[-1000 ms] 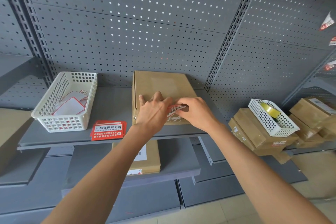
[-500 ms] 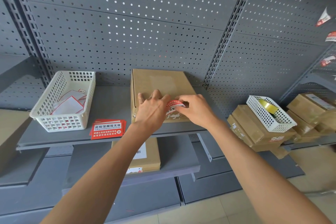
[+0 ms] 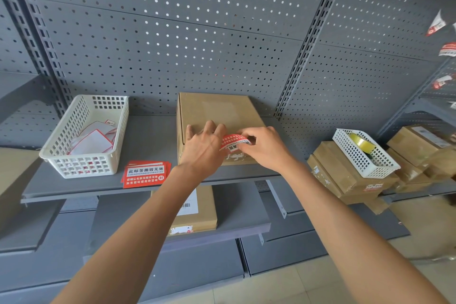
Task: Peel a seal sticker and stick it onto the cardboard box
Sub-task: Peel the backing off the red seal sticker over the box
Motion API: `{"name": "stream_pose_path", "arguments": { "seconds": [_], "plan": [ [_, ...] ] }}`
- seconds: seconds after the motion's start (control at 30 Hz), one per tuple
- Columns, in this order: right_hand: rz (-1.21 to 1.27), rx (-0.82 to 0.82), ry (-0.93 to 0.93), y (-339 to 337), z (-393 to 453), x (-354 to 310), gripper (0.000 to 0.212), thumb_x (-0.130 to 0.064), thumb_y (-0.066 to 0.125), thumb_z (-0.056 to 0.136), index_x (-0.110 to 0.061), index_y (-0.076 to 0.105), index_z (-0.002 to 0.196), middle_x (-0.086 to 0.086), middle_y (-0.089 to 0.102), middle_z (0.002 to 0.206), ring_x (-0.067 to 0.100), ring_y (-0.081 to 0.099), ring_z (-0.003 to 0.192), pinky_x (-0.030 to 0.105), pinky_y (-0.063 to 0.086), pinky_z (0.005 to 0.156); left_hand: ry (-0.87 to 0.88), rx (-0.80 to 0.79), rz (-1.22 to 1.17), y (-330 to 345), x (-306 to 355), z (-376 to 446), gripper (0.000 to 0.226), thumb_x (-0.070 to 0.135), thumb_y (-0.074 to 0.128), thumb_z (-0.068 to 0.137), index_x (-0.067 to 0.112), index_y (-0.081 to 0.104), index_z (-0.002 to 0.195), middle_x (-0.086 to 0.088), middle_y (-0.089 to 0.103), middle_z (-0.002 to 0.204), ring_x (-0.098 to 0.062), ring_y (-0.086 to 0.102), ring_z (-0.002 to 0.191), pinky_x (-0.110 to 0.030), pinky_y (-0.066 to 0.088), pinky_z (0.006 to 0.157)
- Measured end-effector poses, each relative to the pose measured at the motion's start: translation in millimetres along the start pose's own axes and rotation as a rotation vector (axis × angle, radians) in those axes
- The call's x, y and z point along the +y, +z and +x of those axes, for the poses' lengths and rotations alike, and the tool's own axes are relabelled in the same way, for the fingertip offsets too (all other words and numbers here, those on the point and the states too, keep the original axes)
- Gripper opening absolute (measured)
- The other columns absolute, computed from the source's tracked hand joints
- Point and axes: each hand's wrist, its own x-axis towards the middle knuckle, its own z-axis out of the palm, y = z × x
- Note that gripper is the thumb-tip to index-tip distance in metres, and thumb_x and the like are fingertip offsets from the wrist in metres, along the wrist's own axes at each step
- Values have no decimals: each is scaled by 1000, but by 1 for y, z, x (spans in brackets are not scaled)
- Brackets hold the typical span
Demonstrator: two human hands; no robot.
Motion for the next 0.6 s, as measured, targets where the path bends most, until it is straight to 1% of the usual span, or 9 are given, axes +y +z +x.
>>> {"name": "stream_pose_path", "arguments": {
  "seconds": [0.07,0.1,0.17,0.23,0.33,0.4,0.43,0.53,0.6],
  "plan": [
    [-8,-7,-1,0,0,-2,10,-27,67,84,-28,76,90,-19,73,86,0,63,74,24,48,66,-3,11,29,2,0,-2,51,47,67,88,18,45,124,-4,48,122,-33,67,88,-55,23,114],
    [-17,-5,-3,0,0,-2,9,-27,68,84,-27,75,89,-18,74,92,4,64,81,27,51,72,-6,18,39,3,0,-3,52,46,67,88,18,45,125,-4,48,123,-33,67,90,-54,22,115],
    [-51,-2,-4,0,1,-4,7,-25,69,84,-24,74,87,-15,74,105,10,64,93,30,51,81,-16,33,35,5,0,-4,53,46,68,87,18,45,127,-3,48,125,-31,67,93,-54,21,116],
    [-74,-4,-6,0,2,-6,10,-25,69,84,-21,74,91,-14,72,111,13,63,98,30,48,82,-20,50,17,6,0,-3,54,46,69,86,19,46,126,-3,49,124,-30,67,96,-52,21,116],
    [-84,-15,4,-2,1,-7,16,-25,68,86,-20,75,100,-15,70,118,7,55,96,24,35,78,-23,73,-7,9,-4,-3,50,46,69,85,21,49,123,-1,52,120,-27,65,101,-50,22,116],
    [-84,-23,9,-3,0,-6,18,-24,68,87,-19,75,103,-16,70,122,4,50,97,22,33,79,-31,110,-94,9,-9,-2,37,45,65,88,23,55,116,0,55,115,-27,64,101,-50,24,114],
    [-80,-25,10,-4,0,-6,19,-24,68,86,-20,75,103,-16,70,123,4,52,98,22,35,81,-36,124,-136,9,-11,-2,30,44,63,90,24,57,111,0,57,112,-27,64,101,-50,25,113],
    [-53,-34,7,-4,-1,-6,24,-25,69,85,-23,74,109,-14,72,119,9,63,103,29,48,91,-40,126,-186,9,-12,-3,18,41,62,91,26,62,102,3,57,111,-25,63,103,-49,23,114],
    [-38,-36,20,-4,-2,-6,27,-26,71,85,-25,73,111,-12,73,115,10,65,103,33,51,93,-41,126,-205,9,-11,-3,14,38,64,90,27,64,98,4,58,112,-22,61,107,-48,22,115]
  ]
}}
